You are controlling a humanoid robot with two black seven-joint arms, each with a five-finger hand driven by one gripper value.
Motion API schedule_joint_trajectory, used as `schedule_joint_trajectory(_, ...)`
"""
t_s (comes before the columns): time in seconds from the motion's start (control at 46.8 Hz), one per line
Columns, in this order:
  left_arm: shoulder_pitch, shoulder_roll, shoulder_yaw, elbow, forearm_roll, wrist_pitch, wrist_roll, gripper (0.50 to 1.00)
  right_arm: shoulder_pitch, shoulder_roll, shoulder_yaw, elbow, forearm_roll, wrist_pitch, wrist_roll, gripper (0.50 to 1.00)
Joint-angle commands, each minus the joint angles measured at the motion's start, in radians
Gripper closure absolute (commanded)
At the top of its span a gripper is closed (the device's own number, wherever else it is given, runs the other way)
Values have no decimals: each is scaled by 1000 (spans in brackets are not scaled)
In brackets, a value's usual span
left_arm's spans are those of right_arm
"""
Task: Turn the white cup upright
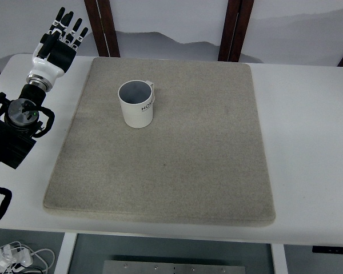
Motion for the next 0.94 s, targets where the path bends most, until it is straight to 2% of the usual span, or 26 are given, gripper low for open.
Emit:
schedule_joint_trajectory(0.0, 0, -7, -2, 1, -46, 1, -1, 501, -1, 0, 2, 0, 2, 3, 1, 548)
schedule_joint_trajectory(0.427, -9, -16, -40, -7, -67, 4, 8, 501, -2, 0, 6, 0, 2, 3, 1, 548)
schedule_joint_trajectory(0.619, -30, -21, -43, -6, -66, 96, 13, 501, -2, 0, 3, 0, 2, 9, 1, 548)
schedule_joint_trajectory(0.918, -47, -21, -43, -1, -66, 102, 36, 501, -2, 0, 5, 0, 2, 11, 1, 548)
